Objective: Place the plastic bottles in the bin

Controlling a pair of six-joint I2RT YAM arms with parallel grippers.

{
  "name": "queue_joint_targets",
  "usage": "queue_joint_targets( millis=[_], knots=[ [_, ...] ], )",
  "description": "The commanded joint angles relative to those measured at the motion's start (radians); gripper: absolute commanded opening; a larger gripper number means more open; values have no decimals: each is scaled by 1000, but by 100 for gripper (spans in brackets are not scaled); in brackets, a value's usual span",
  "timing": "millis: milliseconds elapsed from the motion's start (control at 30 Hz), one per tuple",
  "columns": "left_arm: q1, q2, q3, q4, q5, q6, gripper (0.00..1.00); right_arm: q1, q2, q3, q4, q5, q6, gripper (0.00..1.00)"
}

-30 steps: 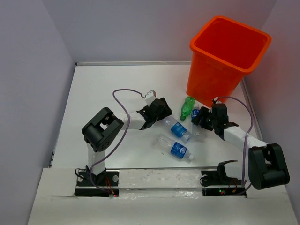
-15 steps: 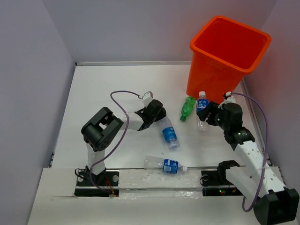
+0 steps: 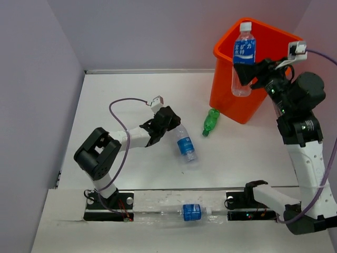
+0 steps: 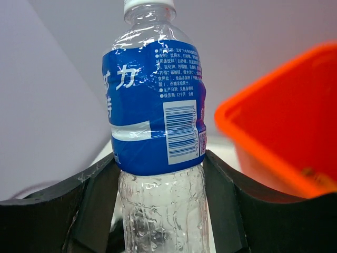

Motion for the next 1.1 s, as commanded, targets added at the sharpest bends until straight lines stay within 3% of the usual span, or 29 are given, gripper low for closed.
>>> queue_joint_targets(
  millis=[0, 100, 200, 267, 300, 333, 433, 467, 600, 633, 733, 833, 900, 967, 1067],
  knots=[
    [19, -138, -27, 34, -42, 62, 0, 10, 230, 313, 102, 305, -168, 17],
    [25, -217, -32, 31, -56, 87, 0, -23, 442, 473, 108, 437, -274, 16],
    [30, -291, -27, 25, -73, 113, 0, -88, 560, 617, 102, 463, -273, 19],
    [33, -322, -18, 10, -85, 142, 0, -144, 643, 666, 60, 478, -272, 64],
    [33, -350, -6, 0, -94, 156, 0, -161, 693, 747, 2, 462, -271, 97],
    [33, -363, -2, -12, -97, 162, 0, -171, 710, 792, -116, 430, -271, 100],
    [37, -408, -4, -15, -103, 168, 0, -171, 669, 748, -197, 248, -273, 100],
    [42, -423, 4, -24, -100, 171, 0, -171, 582, 687, -200, 118, -238, 100],
    [45, -472, 33, -81, -106, 185, 0, -79, 275, 260, -102, -193, -159, 83],
    [53, -488, 34, -92, -108, 188, 0, -39, 209, 55, -65, -247, -144, 81],
    [68, -548, 44, -130, -117, 214, 0, 125, 11, -301, 73, -440, -64, 73],
    [80, -598, 48, -162, -120, 230, 0, 243, -106, -503, 96, -438, 20, 65],
    [85, -621, 51, -164, -116, 230, 0, 295, -185, -638, 29, -336, 43, 63],
    [88, -624, 68, -142, -105, 236, 0, 296, -254, -703, -28, -237, 57, 63],
    [88, -583, 181, -116, -82, 250, 0, 296, -386, -765, -59, -180, 83, 51]
  ],
)
